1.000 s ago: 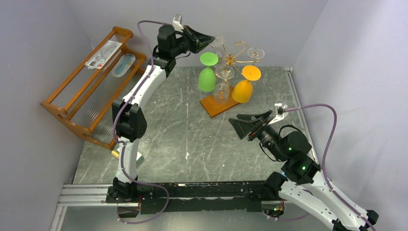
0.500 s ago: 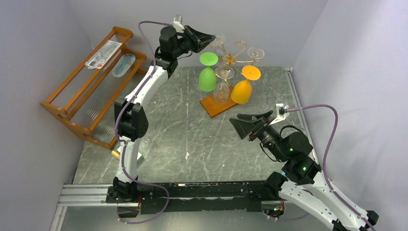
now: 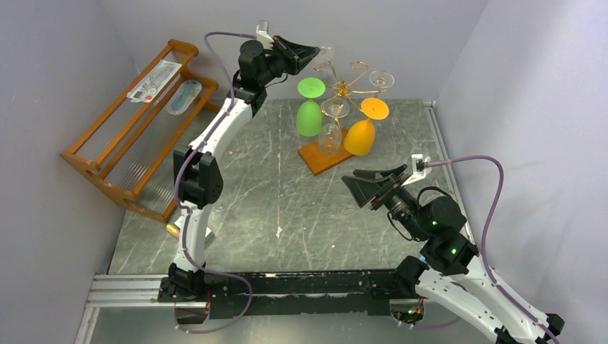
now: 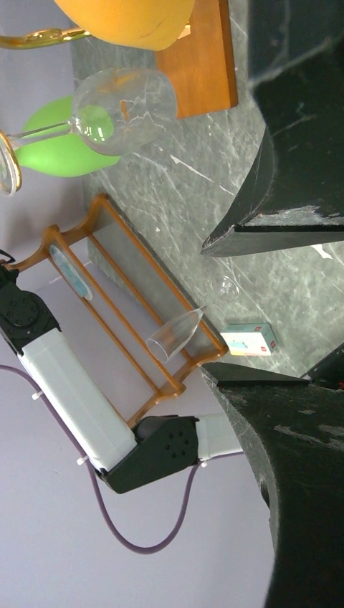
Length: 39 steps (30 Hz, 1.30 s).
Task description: Place the wine glass upside down on the wine glass rack
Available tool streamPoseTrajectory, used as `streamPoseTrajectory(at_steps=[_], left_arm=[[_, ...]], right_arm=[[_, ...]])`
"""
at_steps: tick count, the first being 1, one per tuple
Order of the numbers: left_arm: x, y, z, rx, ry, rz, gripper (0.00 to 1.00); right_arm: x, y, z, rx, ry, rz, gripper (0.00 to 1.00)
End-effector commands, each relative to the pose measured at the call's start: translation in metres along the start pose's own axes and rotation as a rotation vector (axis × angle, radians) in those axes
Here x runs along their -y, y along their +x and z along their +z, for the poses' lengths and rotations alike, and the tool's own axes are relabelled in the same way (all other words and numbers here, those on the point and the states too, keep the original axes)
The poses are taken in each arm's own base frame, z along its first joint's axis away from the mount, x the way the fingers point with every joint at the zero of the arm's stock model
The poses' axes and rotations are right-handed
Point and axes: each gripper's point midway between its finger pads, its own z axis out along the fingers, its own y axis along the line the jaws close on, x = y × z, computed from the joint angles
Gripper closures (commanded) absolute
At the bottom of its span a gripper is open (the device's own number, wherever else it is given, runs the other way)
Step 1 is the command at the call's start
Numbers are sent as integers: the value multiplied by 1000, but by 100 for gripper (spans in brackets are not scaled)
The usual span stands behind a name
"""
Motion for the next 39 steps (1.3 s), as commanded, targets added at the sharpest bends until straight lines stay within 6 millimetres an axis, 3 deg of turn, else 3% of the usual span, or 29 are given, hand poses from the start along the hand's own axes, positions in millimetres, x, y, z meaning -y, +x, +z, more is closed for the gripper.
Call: streamPoseTrajectory(at_steps=[1,11,23,33,39], left_arm=[[31,-13,0,77,98,72,95],[21,-23,-8,131,39,93,95],[23,-11,-20,74,34,84,95],[-2,-2,-22,45,-72,81,95],[-9,0,-24,31,-115,98,84]], right_arm=[[-1,1,1,3,-6,10,41],[1,-1,-1,16,1,10,41],[-1,2,4,12,-12,20,41],[1,7,5,12,-13,29,41],[11,9,6,15,36,43,41]])
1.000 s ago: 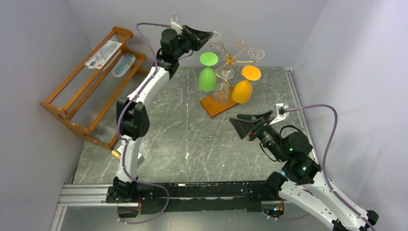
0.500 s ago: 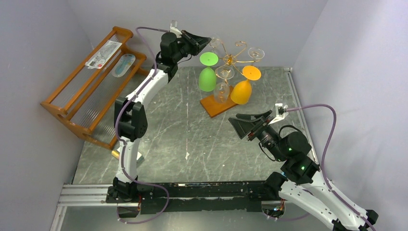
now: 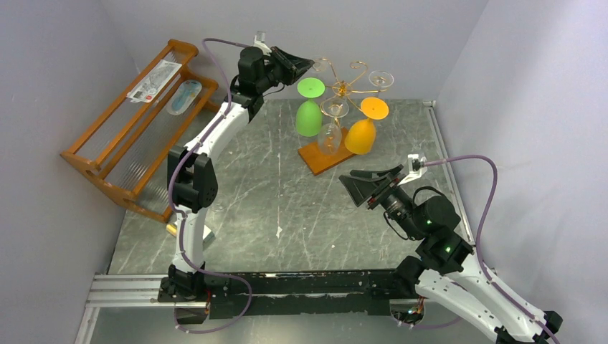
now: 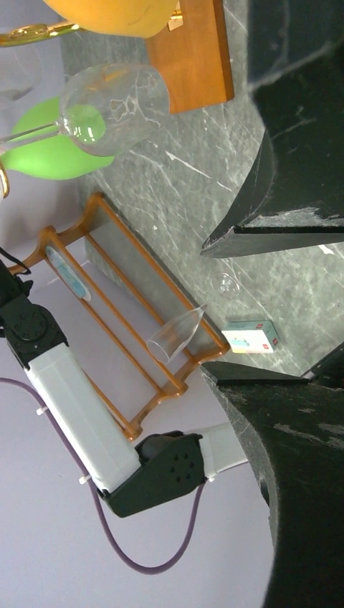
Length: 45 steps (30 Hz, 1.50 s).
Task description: Place the wine glass upside down on the wine glass rack
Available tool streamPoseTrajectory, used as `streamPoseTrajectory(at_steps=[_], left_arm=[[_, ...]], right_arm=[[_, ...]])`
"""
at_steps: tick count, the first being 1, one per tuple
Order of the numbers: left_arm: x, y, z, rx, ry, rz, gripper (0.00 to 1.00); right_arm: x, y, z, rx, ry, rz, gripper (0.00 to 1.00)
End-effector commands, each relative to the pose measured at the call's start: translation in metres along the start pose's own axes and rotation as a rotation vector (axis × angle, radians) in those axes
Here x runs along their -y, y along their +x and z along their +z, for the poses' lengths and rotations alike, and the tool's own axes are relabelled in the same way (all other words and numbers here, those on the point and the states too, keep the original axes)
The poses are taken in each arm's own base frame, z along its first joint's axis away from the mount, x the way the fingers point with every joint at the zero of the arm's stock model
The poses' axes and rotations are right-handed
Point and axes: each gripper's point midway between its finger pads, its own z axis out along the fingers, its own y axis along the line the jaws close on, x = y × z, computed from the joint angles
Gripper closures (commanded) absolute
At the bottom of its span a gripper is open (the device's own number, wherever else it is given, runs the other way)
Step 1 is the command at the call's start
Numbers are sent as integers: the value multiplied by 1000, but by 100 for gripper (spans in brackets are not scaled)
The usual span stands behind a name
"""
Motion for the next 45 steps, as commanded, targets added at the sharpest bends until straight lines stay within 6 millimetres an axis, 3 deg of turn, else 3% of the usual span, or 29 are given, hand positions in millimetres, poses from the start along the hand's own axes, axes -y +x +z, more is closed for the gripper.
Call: streamPoseTrajectory(at_steps=[1,4,8,13,18,21,23,27,31,37,40,45], left_arm=[[29,0,-13,-6,24,54,83],[25,1,-14,-11,7,54,80],[24,0,-19,-5,-22,76,64],[28,-3,-29,13,-50,117,51],[26,-2,-58,21,-77,167,38],[28,-9,-92,96,-141,263,31],[18,-9,-115,103,-204,318,27],[21,1,-159,51,-250,511,22],[-1,4,-214,1,-438,679,17],[-33,-8,-309,-20,-806,835,13],[-39,-9,-345,-25,-924,850,16],[-67,-4,-375,-38,-1093,797,32]], right_arm=[[7,0,0,15,35,19,41],[9,0,-1,21,49,27,41],[9,-1,-1,20,51,31,41],[11,-1,-1,17,65,39,41],[19,1,-4,14,106,47,41],[25,3,-4,1,136,36,41],[26,5,-4,-13,146,31,41],[34,13,-4,-35,187,52,41],[35,22,-2,-71,190,67,41],[32,31,1,-100,168,68,41],[34,34,4,-102,173,69,41],[37,46,13,-147,180,62,43]])
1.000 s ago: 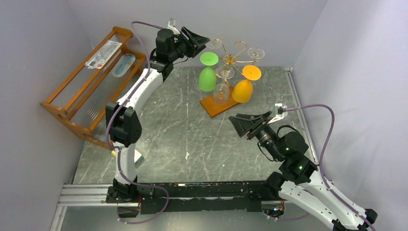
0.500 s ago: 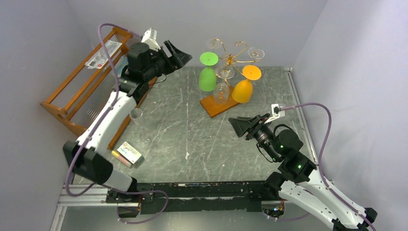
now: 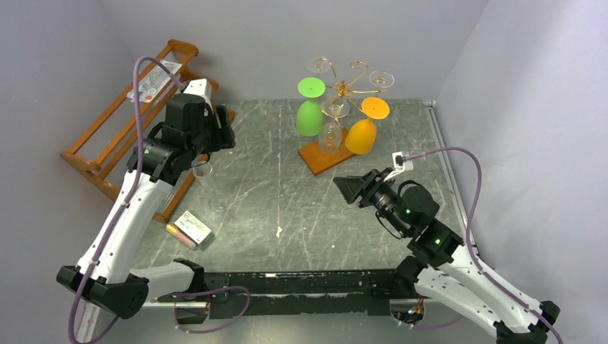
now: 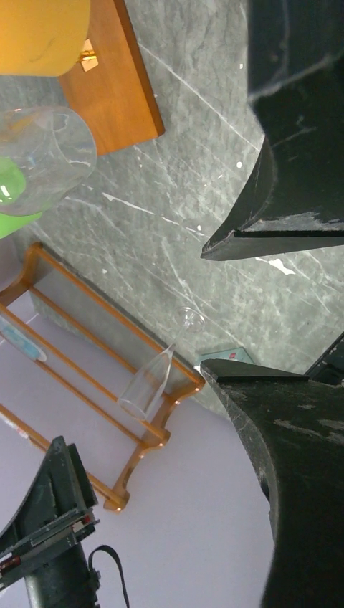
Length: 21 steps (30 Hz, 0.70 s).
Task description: Place the wine glass upside down on the wine glass rack
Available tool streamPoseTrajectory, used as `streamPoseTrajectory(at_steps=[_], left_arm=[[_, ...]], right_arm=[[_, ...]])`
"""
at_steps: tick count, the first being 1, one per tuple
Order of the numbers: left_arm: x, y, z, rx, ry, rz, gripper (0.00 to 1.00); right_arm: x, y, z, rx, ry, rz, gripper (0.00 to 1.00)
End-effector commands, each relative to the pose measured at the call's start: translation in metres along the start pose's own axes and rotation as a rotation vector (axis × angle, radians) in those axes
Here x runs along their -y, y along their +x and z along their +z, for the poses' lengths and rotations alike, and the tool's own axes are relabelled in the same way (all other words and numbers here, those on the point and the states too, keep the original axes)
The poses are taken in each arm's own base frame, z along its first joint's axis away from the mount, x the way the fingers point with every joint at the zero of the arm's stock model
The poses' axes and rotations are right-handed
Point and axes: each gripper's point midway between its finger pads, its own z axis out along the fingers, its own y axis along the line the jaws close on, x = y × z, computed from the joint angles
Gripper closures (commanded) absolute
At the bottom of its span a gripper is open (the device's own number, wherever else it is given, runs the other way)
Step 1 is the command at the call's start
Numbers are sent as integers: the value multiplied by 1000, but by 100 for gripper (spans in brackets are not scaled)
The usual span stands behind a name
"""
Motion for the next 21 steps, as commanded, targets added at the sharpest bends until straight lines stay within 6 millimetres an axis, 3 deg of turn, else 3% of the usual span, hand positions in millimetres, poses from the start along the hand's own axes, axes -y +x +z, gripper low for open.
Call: streamPoseTrajectory(at_steps=[1,5,11,14,21], left_arm=[[-53,50,-2,-153,-241,59,33],[-62,68,1,-178,-273,50,37],[-83,93,12,-201,-376,48,34],[-83,105,20,-220,-369,50,40],[-76,110,34,-231,-334,56,57]], right_arm=[[-2,10,8,-39,-8,-1,44],[-3,20,14,-90,-7,14,46],[0,26,18,-94,0,32,47],[0,25,20,-94,6,19,47],[4,31,21,-111,19,21,47]])
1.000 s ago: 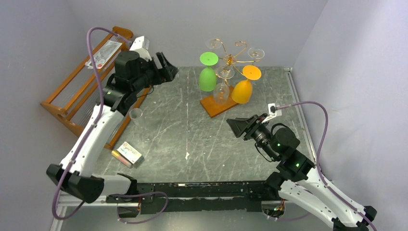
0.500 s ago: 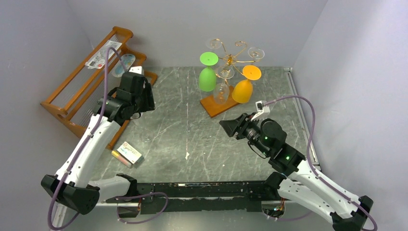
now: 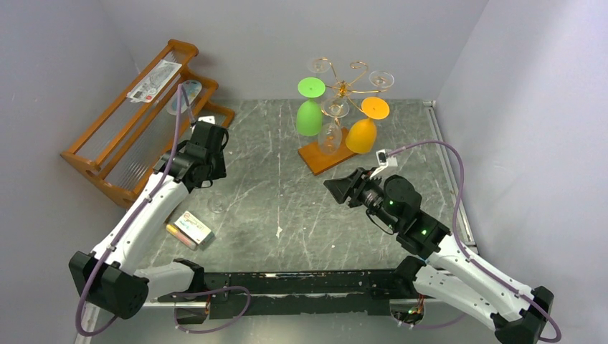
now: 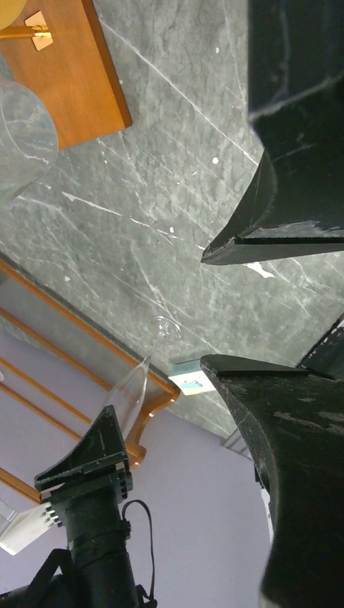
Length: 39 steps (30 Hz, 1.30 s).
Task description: Place the wine glass upside down on the wine glass rack
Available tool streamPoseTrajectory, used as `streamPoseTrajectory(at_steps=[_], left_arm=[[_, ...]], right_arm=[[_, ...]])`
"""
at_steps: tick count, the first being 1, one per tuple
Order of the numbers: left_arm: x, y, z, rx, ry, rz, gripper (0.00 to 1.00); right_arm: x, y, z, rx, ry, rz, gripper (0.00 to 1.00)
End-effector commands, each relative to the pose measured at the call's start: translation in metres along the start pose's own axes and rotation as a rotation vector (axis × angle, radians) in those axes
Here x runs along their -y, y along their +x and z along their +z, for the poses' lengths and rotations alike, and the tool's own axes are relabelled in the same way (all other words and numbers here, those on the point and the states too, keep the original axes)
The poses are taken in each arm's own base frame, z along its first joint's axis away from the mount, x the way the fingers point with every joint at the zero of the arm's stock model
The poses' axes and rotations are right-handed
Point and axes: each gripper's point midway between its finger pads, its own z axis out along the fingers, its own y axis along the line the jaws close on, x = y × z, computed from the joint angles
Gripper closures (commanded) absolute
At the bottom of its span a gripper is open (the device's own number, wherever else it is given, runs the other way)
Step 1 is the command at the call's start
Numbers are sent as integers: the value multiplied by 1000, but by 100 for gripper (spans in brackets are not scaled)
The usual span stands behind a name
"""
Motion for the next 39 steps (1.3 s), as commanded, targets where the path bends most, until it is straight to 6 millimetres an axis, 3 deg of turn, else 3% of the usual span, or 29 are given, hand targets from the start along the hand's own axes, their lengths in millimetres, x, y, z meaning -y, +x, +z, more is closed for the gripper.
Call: streamPoseTrajectory(at_steps=[1,6,12,16,20,26,32,39], left_arm=[[7,-8,7,21,15,-10,60],[13,-6,5,2,56,16,75],[39,-7,-10,-19,229,60,94],[67,-9,-29,-19,421,69,95],[92,-13,-44,0,576,38,95],[130,11,-46,2,753,-66,95],[185,31,-73,60,932,-91,95],[213,50,-86,132,970,-70,95]], right_arm=[[-4,-3,-1,12,-15,12,47],[-2,-1,-1,13,-13,21,47],[-1,1,1,6,-1,35,47],[4,6,3,-5,25,84,40],[20,18,4,4,97,267,35],[27,52,9,-29,74,608,37],[56,87,14,-84,243,850,41],[81,108,9,-80,383,1031,41]])
